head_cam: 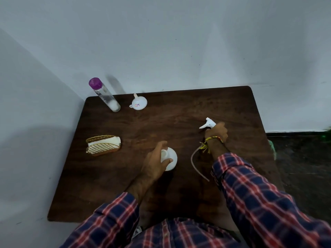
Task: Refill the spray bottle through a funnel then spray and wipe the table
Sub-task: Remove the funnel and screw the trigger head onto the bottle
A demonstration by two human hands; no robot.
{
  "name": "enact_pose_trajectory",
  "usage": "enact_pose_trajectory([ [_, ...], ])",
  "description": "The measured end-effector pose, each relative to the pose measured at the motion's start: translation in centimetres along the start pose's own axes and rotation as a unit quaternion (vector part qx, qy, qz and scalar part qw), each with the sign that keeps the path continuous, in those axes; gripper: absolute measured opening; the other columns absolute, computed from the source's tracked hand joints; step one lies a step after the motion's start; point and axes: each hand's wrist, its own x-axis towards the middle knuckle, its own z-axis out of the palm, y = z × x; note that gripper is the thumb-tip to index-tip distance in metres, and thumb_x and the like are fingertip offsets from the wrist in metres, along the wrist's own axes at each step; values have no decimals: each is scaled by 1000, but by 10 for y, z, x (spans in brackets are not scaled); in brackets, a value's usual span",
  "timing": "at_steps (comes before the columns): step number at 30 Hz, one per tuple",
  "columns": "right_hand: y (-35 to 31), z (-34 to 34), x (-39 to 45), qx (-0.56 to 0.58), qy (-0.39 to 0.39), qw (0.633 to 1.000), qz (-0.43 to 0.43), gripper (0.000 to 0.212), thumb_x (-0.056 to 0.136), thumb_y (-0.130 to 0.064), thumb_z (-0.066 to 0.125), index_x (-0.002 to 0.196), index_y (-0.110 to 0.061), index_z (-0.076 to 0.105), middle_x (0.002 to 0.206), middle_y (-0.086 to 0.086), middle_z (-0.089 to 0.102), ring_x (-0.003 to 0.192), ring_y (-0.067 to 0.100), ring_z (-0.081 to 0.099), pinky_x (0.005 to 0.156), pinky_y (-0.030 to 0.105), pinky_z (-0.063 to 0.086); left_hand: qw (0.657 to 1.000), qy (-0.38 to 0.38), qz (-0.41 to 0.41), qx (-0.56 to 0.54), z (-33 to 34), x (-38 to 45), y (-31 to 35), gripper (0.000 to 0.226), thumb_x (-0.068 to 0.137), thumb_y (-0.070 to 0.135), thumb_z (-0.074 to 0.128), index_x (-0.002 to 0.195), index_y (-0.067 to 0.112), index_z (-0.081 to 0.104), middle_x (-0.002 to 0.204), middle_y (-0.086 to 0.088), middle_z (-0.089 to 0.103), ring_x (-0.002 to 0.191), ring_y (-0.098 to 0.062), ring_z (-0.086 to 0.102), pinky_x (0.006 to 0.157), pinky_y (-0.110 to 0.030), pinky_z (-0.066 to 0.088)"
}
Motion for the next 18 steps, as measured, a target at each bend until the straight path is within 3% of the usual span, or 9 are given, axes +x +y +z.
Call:
enact_pose_trajectory([
  [3,-13,-9,2,82,13,996,18,47,81,-13,72,122,-5,51,124,21,62,116,39,60,95,42,50,1000,6,1,-1,2,-2,-2,68,81,30,76,136,31,37,125,9,60,120,-16,55,101,-44,47],
  [5,-24,-18,-2,175,35,984,3,39,75,-13,73,110,-7,56,114,20,67,106,36,65,87,38,54,1000,15,-2,-18,3,-5,-3,69,80,30,76,136,32,36,125,9,60,121,-15,55,102,-44,47],
  [7,-39,-31,-6,297,36,954,7,34,68,-13,75,96,-10,55,97,16,68,84,34,69,66,31,60,999,27,0,-42,2,-8,-4,71,79,30,77,138,31,36,126,9,60,120,-15,55,101,-43,47],
  [9,-56,-48,-15,427,-1,904,33,37,73,0,74,98,-8,48,88,15,61,67,30,65,47,29,56,997,31,1,-66,0,-10,-3,76,77,30,79,140,29,35,129,7,60,122,-14,54,102,-41,47],
  [11,-72,-64,-27,531,-48,845,48,42,77,8,70,105,-6,42,94,20,58,68,31,66,57,38,60,994,38,1,-99,-2,-12,-3,81,75,28,81,143,27,36,134,4,58,124,-13,52,103,-36,46],
  [14,-91,-81,-51,605,-55,793,49,45,76,13,70,108,-5,43,108,27,56,75,32,65,73,45,62,989,66,8,-131,-6,-19,-6,79,74,26,83,141,24,41,134,5,57,124,-8,52,100,-26,44],
  [18,-107,-85,-73,704,-75,704,57,39,79,16,66,108,-1,46,106,29,58,71,34,64,67,45,62,984,84,8,-158,-11,-28,-10,73,76,27,82,140,24,46,132,9,58,119,-2,52,100,-28,47],
])
